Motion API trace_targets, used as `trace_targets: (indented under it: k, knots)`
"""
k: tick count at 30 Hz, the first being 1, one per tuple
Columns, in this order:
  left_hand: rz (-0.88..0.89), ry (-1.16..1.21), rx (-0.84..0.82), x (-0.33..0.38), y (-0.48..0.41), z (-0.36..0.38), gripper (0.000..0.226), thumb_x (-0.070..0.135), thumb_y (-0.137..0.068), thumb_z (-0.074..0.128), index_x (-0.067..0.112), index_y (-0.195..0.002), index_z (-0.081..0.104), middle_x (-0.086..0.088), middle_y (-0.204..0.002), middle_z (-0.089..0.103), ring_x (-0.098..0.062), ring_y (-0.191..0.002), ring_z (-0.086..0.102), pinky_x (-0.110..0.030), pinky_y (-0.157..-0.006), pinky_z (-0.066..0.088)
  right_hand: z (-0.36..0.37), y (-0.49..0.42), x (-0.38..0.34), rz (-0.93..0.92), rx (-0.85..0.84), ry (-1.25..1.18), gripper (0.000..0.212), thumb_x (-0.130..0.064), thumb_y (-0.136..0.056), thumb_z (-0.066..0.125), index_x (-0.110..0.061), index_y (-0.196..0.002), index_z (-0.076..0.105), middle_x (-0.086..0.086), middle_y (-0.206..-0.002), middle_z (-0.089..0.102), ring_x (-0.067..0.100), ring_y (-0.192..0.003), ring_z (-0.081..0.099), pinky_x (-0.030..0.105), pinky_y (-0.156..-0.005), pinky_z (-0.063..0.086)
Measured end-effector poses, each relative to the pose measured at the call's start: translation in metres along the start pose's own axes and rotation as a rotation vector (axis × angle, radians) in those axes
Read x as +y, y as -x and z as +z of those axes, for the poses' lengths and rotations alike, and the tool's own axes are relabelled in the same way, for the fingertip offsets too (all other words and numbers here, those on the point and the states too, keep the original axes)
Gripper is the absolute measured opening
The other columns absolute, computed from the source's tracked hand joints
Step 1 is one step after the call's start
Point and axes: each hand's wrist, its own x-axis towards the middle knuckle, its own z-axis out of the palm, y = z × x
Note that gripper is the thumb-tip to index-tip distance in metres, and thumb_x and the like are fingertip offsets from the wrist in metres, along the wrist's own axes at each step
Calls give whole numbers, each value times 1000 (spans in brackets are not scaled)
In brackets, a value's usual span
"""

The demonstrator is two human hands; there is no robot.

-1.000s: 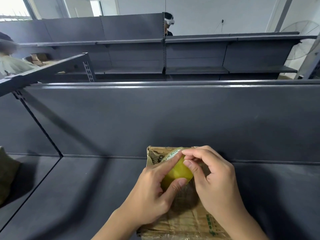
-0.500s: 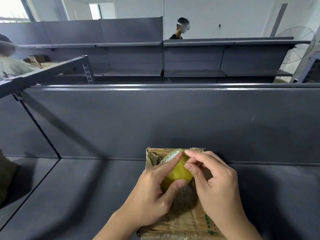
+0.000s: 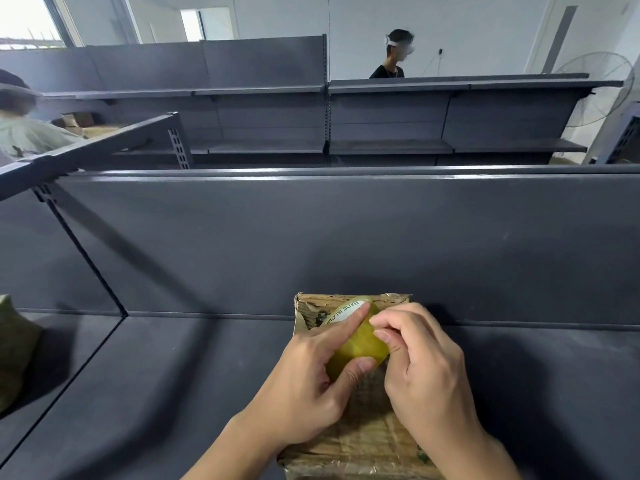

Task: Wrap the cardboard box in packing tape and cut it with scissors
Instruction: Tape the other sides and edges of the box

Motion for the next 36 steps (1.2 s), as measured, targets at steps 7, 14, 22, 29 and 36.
trace_targets:
  k: [7, 14, 22, 29, 36]
  knots:
    - [24, -55, -13, 0, 1, 1, 59, 35, -101, 62, 26, -155, 41, 0, -100, 71, -21, -79, 65, -40, -74, 51, -14, 1, -12, 82, -38, 25, 29, 18, -81, 68, -9, -93, 69, -4, -92, 64, 2, -89, 62, 6, -77, 48]
    - [35, -97, -30, 0, -1, 2, 61, 38, -100, 62, 26, -156, 41, 1, -112, 73, -17, -88, 69, -37, -77, 54, -19, 3, -19, 168, -55, 51, 10, -11, -93, 69, -14, -102, 71, -11, -91, 61, 4, -85, 59, 2, -72, 44]
    - [112, -200, -32, -1, 1, 8, 65, 41, -99, 61, 28, -157, 37, 5, -117, 72, -17, -100, 67, -37, -87, 53, -21, 1, -14, 256, -70, 6, 19, -5, -82, 79, -20, -78, 68, -10, -85, 57, 6, -78, 60, 9, -64, 44]
    - [200, -277, 15, 0, 2, 8, 65, 43, -98, 63, 25, -156, 39, 7, -114, 72, -16, -96, 65, -33, -85, 53, -25, 4, -11, 210, -10, 46, 20, -41, -91, 70, -26, -77, 73, -18, -95, 60, 11, -90, 60, 30, -75, 50]
    - [345, -355, 220, 8, -7, -6, 81, 60, -86, 70, 13, -148, 49, 13, -108, 65, -1, -95, 55, -29, -86, 48, -39, -18, -11, 371, -93, -198, 18, -14, -93, 72, -26, -78, 70, -11, -74, 68, 9, -74, 67, 15, -64, 48]
